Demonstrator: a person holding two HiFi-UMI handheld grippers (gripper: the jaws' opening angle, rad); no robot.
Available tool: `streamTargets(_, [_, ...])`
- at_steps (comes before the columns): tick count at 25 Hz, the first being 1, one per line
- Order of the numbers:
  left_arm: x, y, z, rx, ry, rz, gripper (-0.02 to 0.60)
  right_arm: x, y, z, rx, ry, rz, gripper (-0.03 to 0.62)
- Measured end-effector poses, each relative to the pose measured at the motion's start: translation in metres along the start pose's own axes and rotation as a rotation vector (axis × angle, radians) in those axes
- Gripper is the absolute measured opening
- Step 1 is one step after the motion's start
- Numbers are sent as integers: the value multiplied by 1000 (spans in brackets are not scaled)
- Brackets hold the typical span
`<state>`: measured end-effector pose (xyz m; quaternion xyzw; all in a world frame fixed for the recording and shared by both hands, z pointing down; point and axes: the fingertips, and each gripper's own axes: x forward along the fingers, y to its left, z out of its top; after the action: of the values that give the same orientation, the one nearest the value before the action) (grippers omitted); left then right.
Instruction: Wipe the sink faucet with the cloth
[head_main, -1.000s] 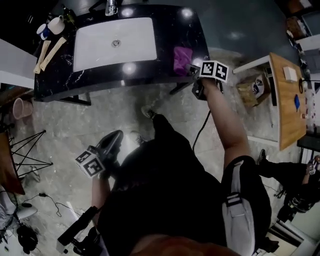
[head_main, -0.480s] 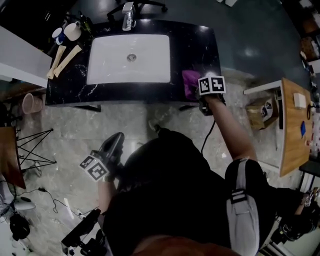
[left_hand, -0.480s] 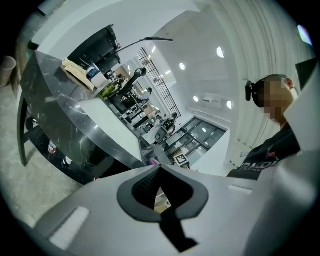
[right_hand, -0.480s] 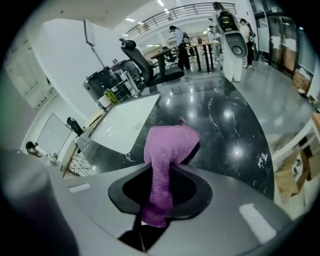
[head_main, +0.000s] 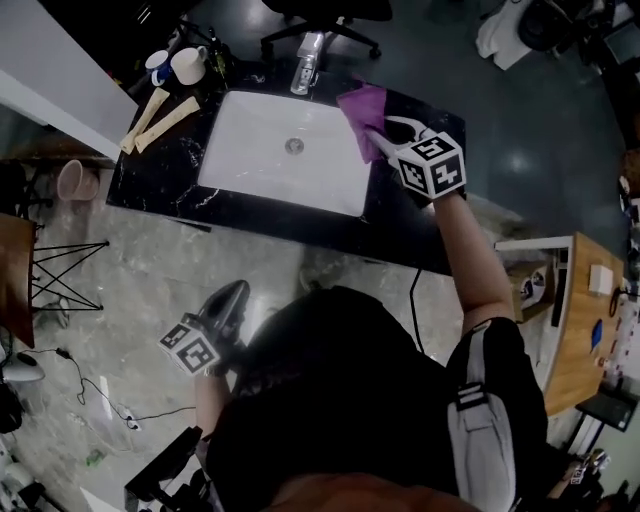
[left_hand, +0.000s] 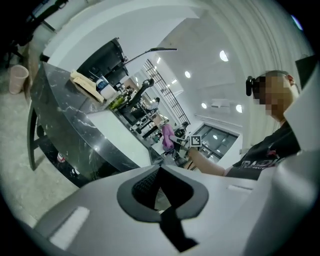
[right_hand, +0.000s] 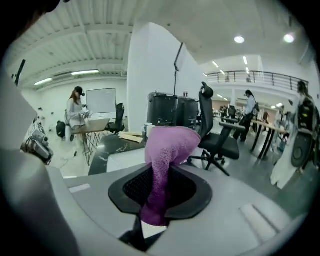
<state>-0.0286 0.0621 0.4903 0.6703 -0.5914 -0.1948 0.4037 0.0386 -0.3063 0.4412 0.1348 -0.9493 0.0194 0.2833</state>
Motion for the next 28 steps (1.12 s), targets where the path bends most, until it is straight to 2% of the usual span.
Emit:
streamTargets(3, [-12,10,7,-20,-65,85,-8,40,-16,55,-143,-30,25,92])
streamTargets(7, [-34,18,6,-74,-161,209,-8,99,-28,100,-258,-5,113,92])
streamTargets(12, [-52,23,-1,-135,-238,326,-8,165,-39,117,-368,113,207,92])
streamTargets(15, [-58,22,-6,-161,-254,377,-8,191,-52,119,-361,167,246,91])
streamTargets(17, [-60,23,-8,-171,-264,399,-8,201,-71,125,-352,187,214,84])
streamTargets(21, [-61,25,-13,-186,-275,415,-8,222,-126,130,-291,216,69,83])
streamTargets(24, [-56,25,-14,-187,-271,409,-8,229,-138,131,-209,205,47,83])
streamTargets(28, [-46,21,-11,-166,-248,379,-8,227,-135,130,-189,194,26,80])
